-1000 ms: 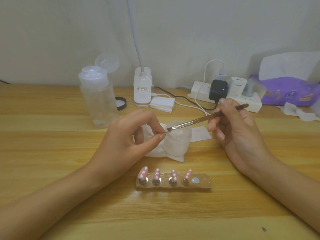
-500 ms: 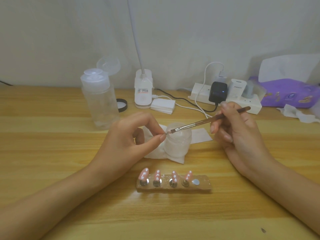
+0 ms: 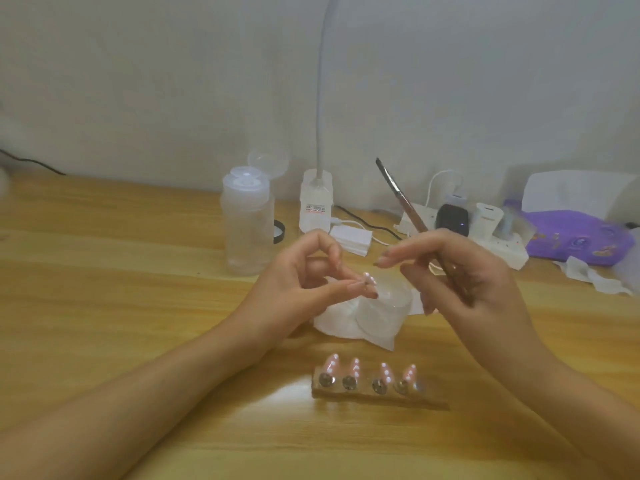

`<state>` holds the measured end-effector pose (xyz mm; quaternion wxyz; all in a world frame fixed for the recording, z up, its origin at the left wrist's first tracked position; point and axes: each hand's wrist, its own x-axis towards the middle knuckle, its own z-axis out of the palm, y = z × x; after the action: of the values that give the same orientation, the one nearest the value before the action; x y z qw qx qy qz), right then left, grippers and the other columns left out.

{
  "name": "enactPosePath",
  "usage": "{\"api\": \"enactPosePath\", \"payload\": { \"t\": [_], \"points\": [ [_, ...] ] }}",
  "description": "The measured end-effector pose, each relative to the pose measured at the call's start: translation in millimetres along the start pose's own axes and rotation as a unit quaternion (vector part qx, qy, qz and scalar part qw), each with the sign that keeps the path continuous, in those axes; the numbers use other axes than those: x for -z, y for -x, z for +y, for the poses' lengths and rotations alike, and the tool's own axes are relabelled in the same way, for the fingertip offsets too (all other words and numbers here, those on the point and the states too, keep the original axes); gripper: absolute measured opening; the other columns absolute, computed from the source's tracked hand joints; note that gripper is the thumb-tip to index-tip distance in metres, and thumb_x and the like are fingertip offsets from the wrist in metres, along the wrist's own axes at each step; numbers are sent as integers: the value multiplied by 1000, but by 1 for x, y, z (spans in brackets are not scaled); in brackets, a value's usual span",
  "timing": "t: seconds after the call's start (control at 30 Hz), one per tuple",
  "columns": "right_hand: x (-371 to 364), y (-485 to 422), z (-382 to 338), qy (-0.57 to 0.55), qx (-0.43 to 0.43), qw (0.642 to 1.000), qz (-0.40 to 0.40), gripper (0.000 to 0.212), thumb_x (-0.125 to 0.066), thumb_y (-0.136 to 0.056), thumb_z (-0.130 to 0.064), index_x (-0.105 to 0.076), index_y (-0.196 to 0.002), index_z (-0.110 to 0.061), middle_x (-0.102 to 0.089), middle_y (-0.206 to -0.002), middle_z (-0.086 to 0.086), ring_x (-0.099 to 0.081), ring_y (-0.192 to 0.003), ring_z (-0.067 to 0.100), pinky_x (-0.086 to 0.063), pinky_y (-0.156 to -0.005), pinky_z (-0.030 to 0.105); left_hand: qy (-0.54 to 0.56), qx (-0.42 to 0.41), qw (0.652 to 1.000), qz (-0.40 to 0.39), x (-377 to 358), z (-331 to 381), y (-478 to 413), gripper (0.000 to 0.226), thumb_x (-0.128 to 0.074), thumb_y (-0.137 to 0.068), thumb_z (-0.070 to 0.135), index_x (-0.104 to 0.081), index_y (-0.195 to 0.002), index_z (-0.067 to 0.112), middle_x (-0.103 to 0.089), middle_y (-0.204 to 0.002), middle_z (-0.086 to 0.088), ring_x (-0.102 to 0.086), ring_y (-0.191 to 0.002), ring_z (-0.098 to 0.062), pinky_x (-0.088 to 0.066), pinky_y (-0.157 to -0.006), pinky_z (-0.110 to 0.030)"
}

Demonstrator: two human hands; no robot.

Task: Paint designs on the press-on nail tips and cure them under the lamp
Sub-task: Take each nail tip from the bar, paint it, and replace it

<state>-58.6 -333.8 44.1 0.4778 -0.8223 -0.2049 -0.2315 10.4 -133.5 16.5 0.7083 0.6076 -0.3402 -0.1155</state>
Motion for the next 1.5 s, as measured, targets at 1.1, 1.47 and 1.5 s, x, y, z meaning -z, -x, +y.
{"api": "enactPosePath", "payload": {
  "t": [1.1,1.47,1.5],
  "points": [
    [-9,15,-30,-45,-26,998,27,22,-74,-85,-15,-52,-86,-15,-68,-90,7,-64,-88,37,-50,-60,41,54,7,998,-40,-16,8,12,18,-73,-85,29,-56,-80,24,-69,-67,10,-34,-44,-2,-33,-45,-9],
    [-15,11,-32,-57,-28,996,58,27,-77,-85,-17,-50,-83,-12,-66,-84,7,-61,-87,43,-49,-64,64,58,8,998,-12,-15,8,11,19,-73,-79,37,-61,-79,23,-63,-64,11,-37,-43,-3,-34,-45,-11],
    [-12,13,-32,-55,-39,996,63,27,-77,-85,-18,-50,-82,-14,-64,-84,9,-61,-88,43,-49,-65,65,44,7,999,-9,-16,8,11,19,-69,-83,39,-61,-80,22,-68,-71,8,-38,-42,-4,-34,-45,-11]
  ]
}}
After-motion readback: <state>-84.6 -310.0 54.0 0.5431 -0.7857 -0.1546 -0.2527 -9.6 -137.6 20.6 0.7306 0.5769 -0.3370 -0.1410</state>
